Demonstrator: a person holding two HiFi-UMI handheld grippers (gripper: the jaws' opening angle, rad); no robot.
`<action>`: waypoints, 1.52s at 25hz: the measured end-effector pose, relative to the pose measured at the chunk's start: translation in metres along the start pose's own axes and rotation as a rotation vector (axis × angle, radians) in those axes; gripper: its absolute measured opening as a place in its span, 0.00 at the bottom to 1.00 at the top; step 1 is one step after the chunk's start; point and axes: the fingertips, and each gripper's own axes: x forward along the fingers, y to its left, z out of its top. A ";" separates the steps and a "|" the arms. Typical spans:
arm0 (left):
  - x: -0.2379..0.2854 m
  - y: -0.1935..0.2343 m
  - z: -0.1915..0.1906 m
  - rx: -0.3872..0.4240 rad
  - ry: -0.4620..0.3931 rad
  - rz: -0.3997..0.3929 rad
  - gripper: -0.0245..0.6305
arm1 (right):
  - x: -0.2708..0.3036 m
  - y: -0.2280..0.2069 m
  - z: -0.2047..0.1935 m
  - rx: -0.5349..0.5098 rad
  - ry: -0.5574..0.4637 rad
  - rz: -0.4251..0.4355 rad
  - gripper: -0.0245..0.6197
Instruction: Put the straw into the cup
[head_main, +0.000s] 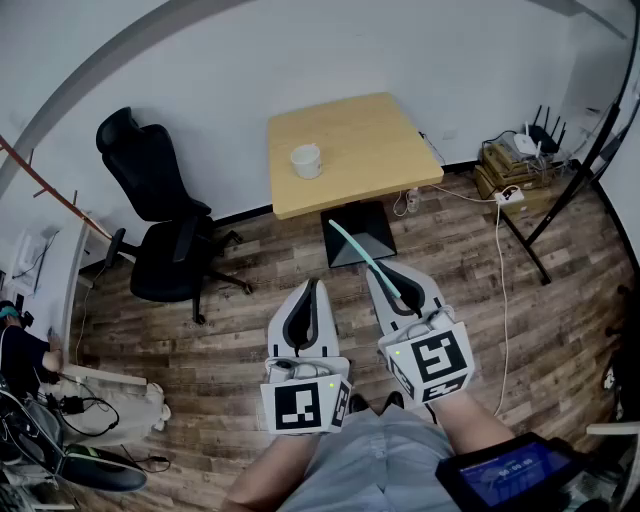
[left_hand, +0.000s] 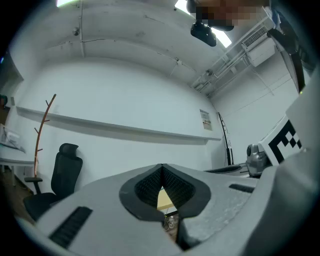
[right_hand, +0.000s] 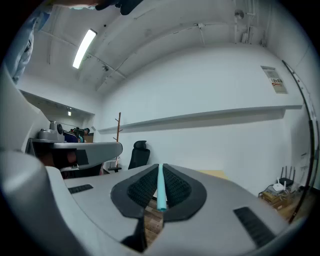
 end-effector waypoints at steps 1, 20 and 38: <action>0.000 -0.001 -0.001 0.000 0.001 0.001 0.03 | -0.001 -0.001 -0.001 0.001 0.002 0.000 0.07; 0.014 -0.025 -0.017 -0.012 0.017 0.029 0.03 | -0.011 -0.032 -0.020 0.037 0.014 0.016 0.07; 0.148 0.086 -0.063 -0.059 0.078 -0.024 0.03 | 0.154 -0.069 -0.028 0.092 0.042 -0.026 0.07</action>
